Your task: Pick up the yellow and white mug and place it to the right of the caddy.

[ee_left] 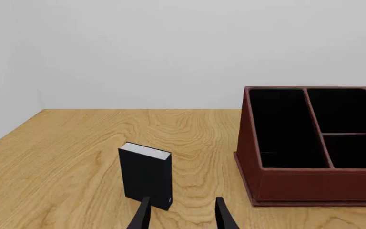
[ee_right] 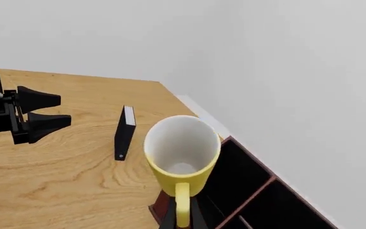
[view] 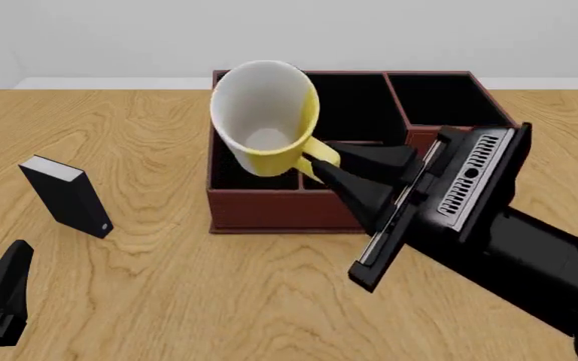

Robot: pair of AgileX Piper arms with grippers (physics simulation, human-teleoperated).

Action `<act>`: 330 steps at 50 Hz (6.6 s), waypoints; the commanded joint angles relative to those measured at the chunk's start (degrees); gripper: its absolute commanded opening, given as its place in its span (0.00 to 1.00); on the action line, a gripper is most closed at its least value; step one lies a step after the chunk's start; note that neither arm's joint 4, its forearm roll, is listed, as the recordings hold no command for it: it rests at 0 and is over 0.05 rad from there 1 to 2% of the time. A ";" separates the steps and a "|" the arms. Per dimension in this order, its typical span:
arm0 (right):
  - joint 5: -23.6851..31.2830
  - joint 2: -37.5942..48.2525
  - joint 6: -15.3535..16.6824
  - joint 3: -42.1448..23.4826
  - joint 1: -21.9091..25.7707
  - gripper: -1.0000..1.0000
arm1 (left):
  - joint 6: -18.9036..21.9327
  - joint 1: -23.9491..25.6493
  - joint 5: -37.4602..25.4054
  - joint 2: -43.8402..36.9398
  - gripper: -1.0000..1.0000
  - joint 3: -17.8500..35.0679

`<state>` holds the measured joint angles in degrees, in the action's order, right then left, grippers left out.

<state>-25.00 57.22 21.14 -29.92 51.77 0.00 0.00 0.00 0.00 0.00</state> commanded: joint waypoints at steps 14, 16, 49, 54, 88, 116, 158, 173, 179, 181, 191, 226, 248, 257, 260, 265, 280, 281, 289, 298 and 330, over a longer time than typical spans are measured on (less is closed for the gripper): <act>5.45 -7.35 -0.10 -1.71 -4.83 0.00 | 0.00 0.00 0.00 0.00 1.00 0.00; 5.74 -7.65 0.08 -1.85 -4.83 0.00 | 0.00 0.00 0.00 0.00 1.00 0.00; 15.96 -20.54 3.60 -3.71 -16.38 0.00 | 0.00 0.00 0.00 0.00 1.00 0.00; 17.62 -22.54 3.09 -4.15 -18.71 0.00 | 0.00 0.00 0.00 0.00 1.00 0.00; 23.93 -29.52 0.82 -6.09 -28.69 0.00 | 0.00 0.00 0.00 0.00 1.00 0.00; 25.40 -29.94 -1.68 -6.81 -37.79 0.00 | 0.00 0.00 0.00 0.00 1.00 0.00; 19.97 -20.89 -7.13 -8.01 -52.06 0.00 | 0.00 0.00 0.00 0.00 1.00 0.00; 16.38 -18.03 -9.60 -5.13 -55.54 0.00 | 0.00 0.00 0.00 0.00 1.00 0.00; 14.59 -16.36 -10.91 -3.86 -57.06 0.00 | 0.00 0.00 0.00 0.00 1.00 0.00; 14.17 -15.78 -11.83 -3.62 -57.68 0.00 | 0.00 0.00 0.00 0.00 1.00 0.00; 11.67 -13.65 -13.69 -1.73 -59.95 0.00 | 0.00 0.00 0.00 0.00 1.00 0.00; 2.90 -6.47 -15.16 4.69 -63.26 0.00 | 0.00 0.00 0.00 0.00 1.00 0.00; -2.70 -0.41 -15.88 7.17 -64.40 0.00 | 0.00 0.00 0.00 0.00 1.00 0.00; -5.82 2.88 -15.79 8.45 -64.60 0.00 | 0.00 0.00 0.00 0.00 1.00 0.00; -7.09 4.11 -16.16 8.92 -64.85 0.00 | 0.00 0.00 0.00 0.00 1.00 0.00; -8.62 5.69 -16.26 9.47 -65.26 0.00 | 0.00 0.00 0.00 0.00 1.00 0.00; -15.85 13.96 -17.16 11.17 -66.27 0.00 | 0.00 0.00 0.00 0.00 1.00 0.00; -16.53 14.80 -16.99 11.23 -66.27 0.00 | 0.00 0.00 0.00 0.00 1.00 0.00; -19.09 18.13 -16.75 11.53 -66.49 0.00 | 0.00 0.00 0.00 0.00 1.00 0.00; -21.34 20.96 -16.75 11.74 -66.94 0.00 | 0.00 0.00 0.00 0.00 1.00 0.00; -29.62 31.88 -17.20 12.78 -67.76 0.00 | 0.00 0.00 0.00 0.00 1.00 0.00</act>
<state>-52.32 86.09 4.55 -17.04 -15.82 0.00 0.00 0.00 0.00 0.00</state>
